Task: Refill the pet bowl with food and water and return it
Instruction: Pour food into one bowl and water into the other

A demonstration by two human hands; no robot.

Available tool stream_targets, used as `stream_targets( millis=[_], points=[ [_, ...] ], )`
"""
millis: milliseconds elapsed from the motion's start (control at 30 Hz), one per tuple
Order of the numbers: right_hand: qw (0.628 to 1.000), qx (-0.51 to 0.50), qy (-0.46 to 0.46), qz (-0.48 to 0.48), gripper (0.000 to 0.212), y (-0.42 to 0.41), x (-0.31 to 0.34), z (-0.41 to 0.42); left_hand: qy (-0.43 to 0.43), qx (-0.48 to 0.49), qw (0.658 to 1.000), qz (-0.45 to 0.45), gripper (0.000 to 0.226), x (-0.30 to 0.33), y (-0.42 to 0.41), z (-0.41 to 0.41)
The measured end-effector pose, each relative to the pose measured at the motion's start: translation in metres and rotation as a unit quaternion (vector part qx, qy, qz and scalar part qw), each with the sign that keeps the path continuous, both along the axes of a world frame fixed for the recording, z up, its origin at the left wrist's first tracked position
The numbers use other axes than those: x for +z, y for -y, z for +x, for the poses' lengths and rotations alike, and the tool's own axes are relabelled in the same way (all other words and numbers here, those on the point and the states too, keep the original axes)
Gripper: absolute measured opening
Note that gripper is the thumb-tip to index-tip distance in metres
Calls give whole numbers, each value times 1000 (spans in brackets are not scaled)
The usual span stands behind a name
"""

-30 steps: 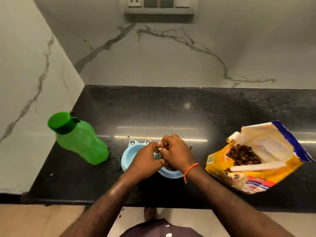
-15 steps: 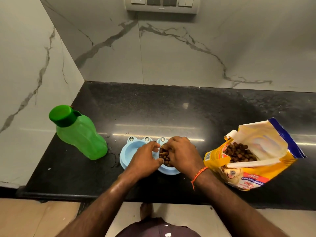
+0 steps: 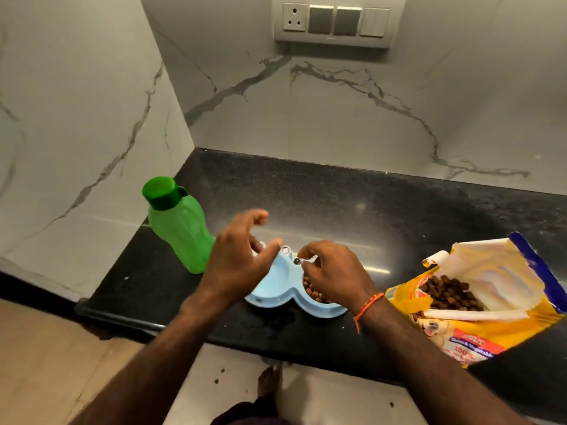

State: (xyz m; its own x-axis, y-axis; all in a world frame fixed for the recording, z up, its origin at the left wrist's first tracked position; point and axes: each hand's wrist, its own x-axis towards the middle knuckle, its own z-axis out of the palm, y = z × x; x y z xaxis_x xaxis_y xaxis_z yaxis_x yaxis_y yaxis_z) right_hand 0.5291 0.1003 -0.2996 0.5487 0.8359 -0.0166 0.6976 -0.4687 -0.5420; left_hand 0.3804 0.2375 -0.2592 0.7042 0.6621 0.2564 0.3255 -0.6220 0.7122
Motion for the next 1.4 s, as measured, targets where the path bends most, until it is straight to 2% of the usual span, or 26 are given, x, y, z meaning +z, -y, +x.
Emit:
stream_targets(
  millis=[133,233,300,333,433,500,567,667,767,1000,1167,1400],
  points=[
    [996,74,-14,40,23,-33,15,-19,113,78,983,123,35,59,-21,-31],
    [992,101,-21,77,43,-63,30,-33,158,172,948,217,27,82,-50,-48],
    [990,107,-39,82,70,-85,34,-39,126,190,940,255,37,81,-78,-53],
    [990,111,-54,70,85,-96,35,-41,93,179,946,253,44,77,-91,-54],
    [986,123,-112,21,123,-122,31,-41,-29,104,980,170,66,62,-120,-50],
    [979,135,-153,1,133,-135,25,-42,-80,42,985,146,67,49,-129,-48],
    [974,144,-173,-13,136,-145,18,-45,-79,13,981,174,57,38,-136,-47],
    [971,148,-188,-15,136,-157,4,-54,-1,34,987,154,39,31,-147,-48],
    [966,147,-214,16,131,-170,-4,-66,54,28,989,135,37,25,-154,-49],
    [959,109,-226,131,93,-186,-2,-83,137,-57,985,82,35,36,-151,-54],
    [944,121,-219,216,101,-178,22,-92,176,-119,977,2,34,71,-149,-65],
    [959,84,-146,230,100,-164,59,-104,225,-116,966,-57,36,92,-139,-71]
  ],
)
